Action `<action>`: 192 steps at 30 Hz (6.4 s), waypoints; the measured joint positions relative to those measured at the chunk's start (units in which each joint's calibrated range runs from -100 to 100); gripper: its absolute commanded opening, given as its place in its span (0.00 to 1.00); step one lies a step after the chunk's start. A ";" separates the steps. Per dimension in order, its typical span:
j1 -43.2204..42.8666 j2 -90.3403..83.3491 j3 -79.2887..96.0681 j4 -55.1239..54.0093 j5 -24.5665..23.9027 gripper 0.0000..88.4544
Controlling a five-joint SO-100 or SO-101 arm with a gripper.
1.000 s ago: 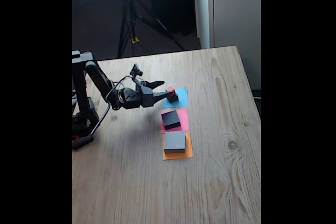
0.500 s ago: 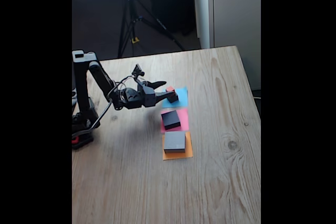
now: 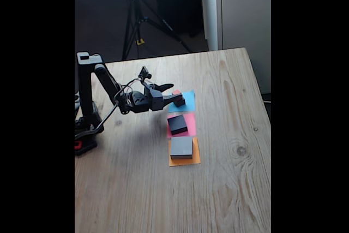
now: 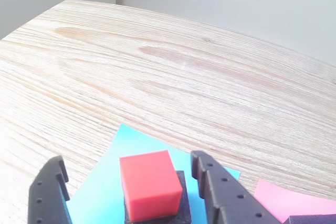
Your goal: Tower of hanoi
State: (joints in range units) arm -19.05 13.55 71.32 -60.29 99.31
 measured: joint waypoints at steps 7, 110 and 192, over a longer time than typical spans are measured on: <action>0.00 0.00 0.00 0.00 0.00 0.29; 9.50 -60.28 -51.11 120.98 -24.13 0.03; 41.09 -18.13 0.35 25.30 -0.17 0.06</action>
State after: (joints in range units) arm 22.04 -4.57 71.66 -34.99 99.13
